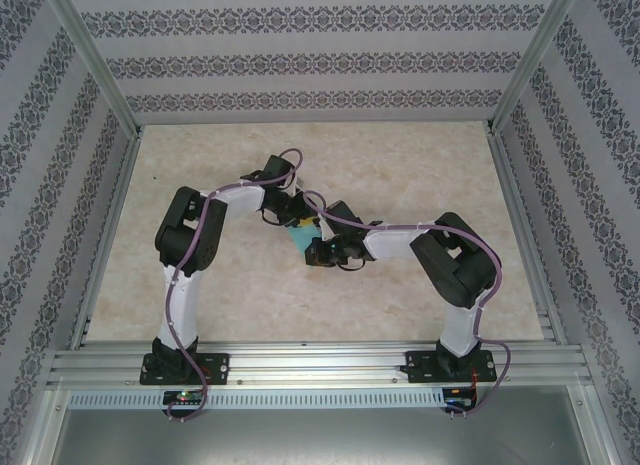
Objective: Fold a paper plane with a square sheet of paper (fold left side to right side)
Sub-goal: Fourth fold the wing at the center of the table.
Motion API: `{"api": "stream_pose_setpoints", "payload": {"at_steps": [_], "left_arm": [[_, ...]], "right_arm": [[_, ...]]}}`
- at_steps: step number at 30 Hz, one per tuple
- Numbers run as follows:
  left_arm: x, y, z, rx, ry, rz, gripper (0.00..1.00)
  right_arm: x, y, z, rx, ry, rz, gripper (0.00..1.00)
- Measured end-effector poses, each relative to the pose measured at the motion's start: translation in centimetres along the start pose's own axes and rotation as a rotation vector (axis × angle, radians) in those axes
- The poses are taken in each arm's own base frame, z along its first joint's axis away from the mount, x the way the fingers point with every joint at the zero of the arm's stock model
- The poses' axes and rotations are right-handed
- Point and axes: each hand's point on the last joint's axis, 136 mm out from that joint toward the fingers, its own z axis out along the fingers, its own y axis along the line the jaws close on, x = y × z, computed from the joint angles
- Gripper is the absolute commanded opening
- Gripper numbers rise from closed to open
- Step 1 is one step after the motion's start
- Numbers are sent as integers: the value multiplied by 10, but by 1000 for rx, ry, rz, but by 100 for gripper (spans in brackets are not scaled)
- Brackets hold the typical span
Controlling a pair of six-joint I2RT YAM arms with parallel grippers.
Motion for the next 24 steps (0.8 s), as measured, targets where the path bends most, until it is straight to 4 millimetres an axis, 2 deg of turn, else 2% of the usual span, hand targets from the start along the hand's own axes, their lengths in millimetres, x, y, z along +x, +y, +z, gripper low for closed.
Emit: {"api": "stream_pose_setpoints", "payload": {"at_steps": [11, 18, 21, 24], "left_arm": [[-53, -6, 2, 5, -53, 21, 28], [-98, 6, -24, -25, -154, 29, 34], [-103, 10, -37, -38, -175, 41, 35], [-88, 0, -58, -25, -186, 63, 34]], "right_arm": [[0, 0, 0, 3, -7, -6, 10], [11, 5, 0, -8, 34, -34, 10], [17, 5, -2, -10, 66, -56, 10], [22, 5, -3, -9, 88, -71, 10]]}}
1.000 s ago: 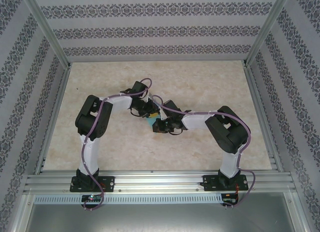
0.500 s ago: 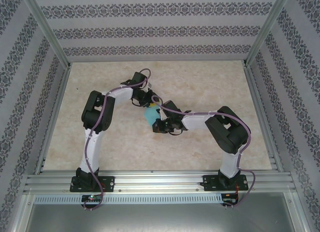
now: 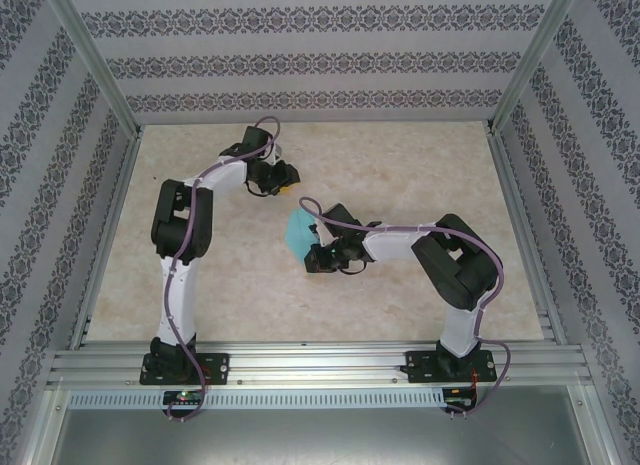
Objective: Fold a paper plane with a square sheet of paper (fold left side to right side)
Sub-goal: Fourth fold the wing at the center of the table.
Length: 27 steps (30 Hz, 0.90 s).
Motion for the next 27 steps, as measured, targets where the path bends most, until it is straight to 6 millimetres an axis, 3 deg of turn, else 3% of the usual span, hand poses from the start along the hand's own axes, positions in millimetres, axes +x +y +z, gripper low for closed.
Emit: {"api": "stream_pose_setpoints", "payload": {"at_steps": [3, 6, 11, 13, 21, 27], "left_arm": [[27, -14, -30, 44, 0, 26, 31], [57, -26, -43, 98, 19, 58, 29], [109, -27, -20, 137, 130, 70, 29], [121, -25, -8, 132, 167, 67, 29], [128, 3, 22, 62, 191, 42, 28], [128, 4, 25, 63, 195, 40, 28]], "right_arm": [[1, -1, -1, -2, 11, -9, 11], [3, -2, -2, -7, 21, -11, 11], [4, -2, -3, -8, 32, -26, 11], [5, -2, -3, -7, 33, -27, 11], [4, -3, -5, -6, 38, -32, 11], [5, -3, -11, 12, 35, -29, 12]]}}
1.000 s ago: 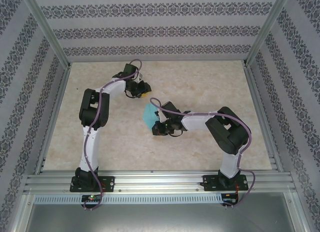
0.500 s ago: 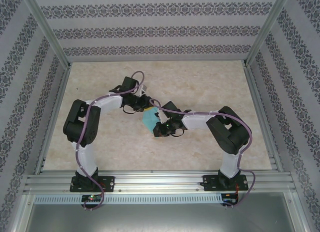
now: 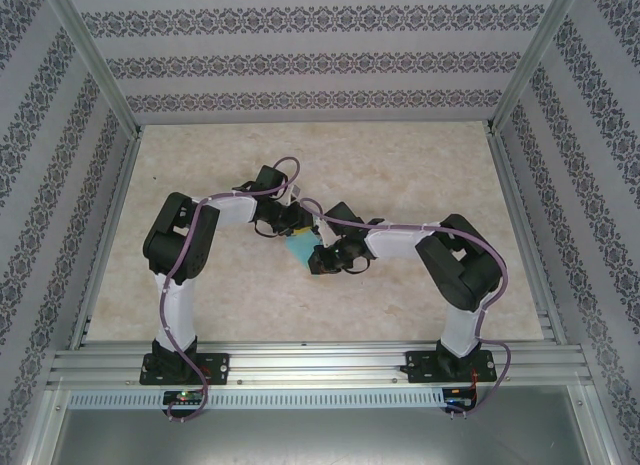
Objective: Fold a paper plane with a square sheet of paper (fold left side to right side)
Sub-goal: Fourth fold the wing at the center of the table.
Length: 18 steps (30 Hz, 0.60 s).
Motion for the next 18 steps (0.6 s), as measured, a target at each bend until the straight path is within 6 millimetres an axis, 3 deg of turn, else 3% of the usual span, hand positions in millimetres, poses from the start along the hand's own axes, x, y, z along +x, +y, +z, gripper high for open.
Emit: {"api": "stream_pose_setpoints", "payload": {"at_steps": [4, 9, 18], "left_arm": [[0, 0, 0, 1, 0, 0, 27], [0, 0, 1, 10, -5, 7, 27], [-1, -1, 1, 13, -9, 10, 26]], "right_arm": [[-4, 8, -16, -9, -31, 15, 12], [-23, 24, -33, -48, -115, 36, 12], [-46, 12, -15, -7, -159, 126, 12]]}}
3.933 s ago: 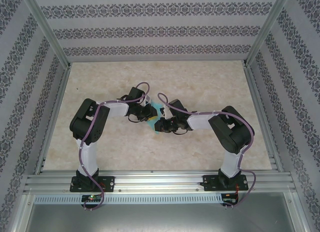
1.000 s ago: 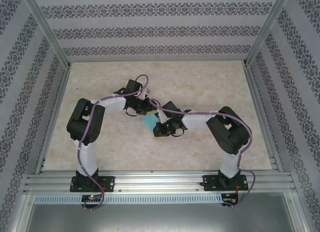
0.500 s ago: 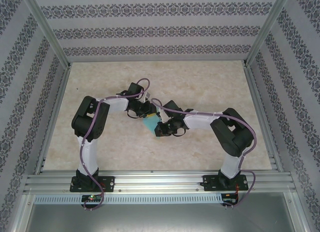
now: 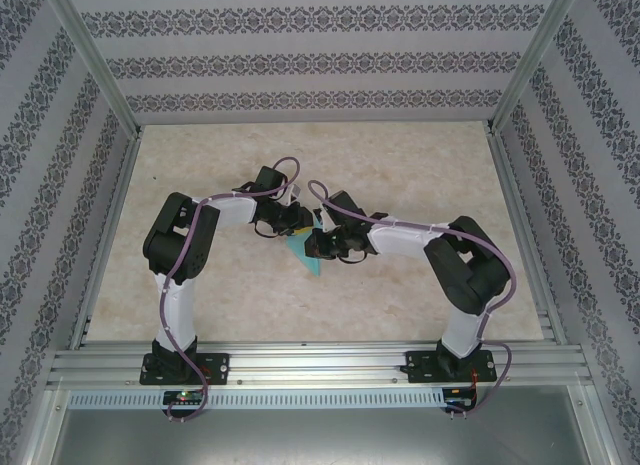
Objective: Fold a paper plane with a square sheet of paper (fold left side to right side)
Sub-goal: Fourth fold the wing at the center of the table.
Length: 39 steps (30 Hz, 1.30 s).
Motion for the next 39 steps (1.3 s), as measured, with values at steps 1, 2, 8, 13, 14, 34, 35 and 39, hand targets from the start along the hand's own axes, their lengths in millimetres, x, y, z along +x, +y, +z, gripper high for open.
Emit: {"api": "stream_pose_setpoints", "payload": {"at_steps": [1, 2, 8, 13, 14, 34, 35, 39], "left_arm": [[0, 0, 0, 0, 0, 0, 26], [0, 0, 0, 0, 0, 0, 26], [0, 0, 0, 0, 0, 0, 26], [0, 0, 0, -1, 0, 0, 26], [0, 0, 0, -1, 0, 0, 25], [0, 1, 1, -1, 2, -2, 25], [0, 1, 1, -1, 2, -2, 25], [0, 1, 1, -1, 3, -2, 25]], "right_arm": [[-2, -2, 3, 7, -3, 5, 12], [-3, -3, 5, 13, -5, 11, 12], [-7, -13, 16, 48, -7, 28, 12], [-2, -19, 20, 75, 7, 34, 12], [0, -18, 21, 77, 11, 31, 11], [13, -22, 20, 141, 21, -25, 12], [14, -23, 20, 144, 25, -30, 12], [16, -22, 19, 148, 35, -46, 12]]}}
